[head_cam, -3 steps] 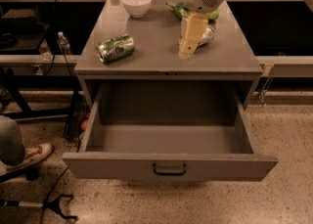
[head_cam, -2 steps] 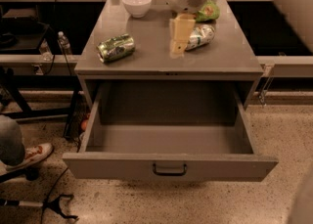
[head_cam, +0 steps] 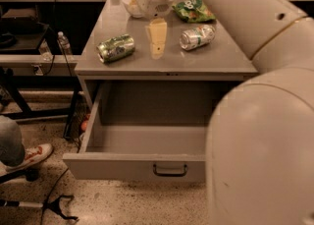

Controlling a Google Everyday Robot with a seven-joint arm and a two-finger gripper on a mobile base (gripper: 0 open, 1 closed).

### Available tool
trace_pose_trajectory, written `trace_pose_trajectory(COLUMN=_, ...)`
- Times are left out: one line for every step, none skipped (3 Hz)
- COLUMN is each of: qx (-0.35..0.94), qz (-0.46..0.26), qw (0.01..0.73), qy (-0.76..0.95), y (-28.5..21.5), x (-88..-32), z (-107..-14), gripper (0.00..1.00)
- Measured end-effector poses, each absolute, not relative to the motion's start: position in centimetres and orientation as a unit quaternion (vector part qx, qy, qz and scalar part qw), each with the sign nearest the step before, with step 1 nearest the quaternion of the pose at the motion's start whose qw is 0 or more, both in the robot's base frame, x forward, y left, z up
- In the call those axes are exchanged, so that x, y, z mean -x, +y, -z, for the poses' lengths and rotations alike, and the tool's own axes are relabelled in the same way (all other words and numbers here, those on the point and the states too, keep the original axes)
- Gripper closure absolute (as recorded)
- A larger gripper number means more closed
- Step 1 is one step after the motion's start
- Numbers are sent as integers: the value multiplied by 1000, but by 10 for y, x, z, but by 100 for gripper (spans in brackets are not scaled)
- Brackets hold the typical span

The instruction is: Place green can into top drawer

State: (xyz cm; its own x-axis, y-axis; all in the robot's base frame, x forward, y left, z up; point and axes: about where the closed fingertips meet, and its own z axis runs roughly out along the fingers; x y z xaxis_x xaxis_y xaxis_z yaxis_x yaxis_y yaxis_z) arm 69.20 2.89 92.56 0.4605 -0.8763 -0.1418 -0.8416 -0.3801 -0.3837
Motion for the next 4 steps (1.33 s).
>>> trace_pose_trajectory(qx=848, qz=41, qw=185, qy=495, y=58, x=-706, z=-910, gripper=0)
trace_pose_trajectory(qx=863, qz=42, qw=172, qy=473, y=83, x=-713, z=-902, gripper=0)
trace_pose_trajectory(qx=880, qz=33, qw=154, qy=449, y=106, x=-714, z=-888, gripper=0)
trace_pose_trajectory(qx=885, qz=17, qw=149, qy=440, y=116, x=-713, z=-877, gripper=0)
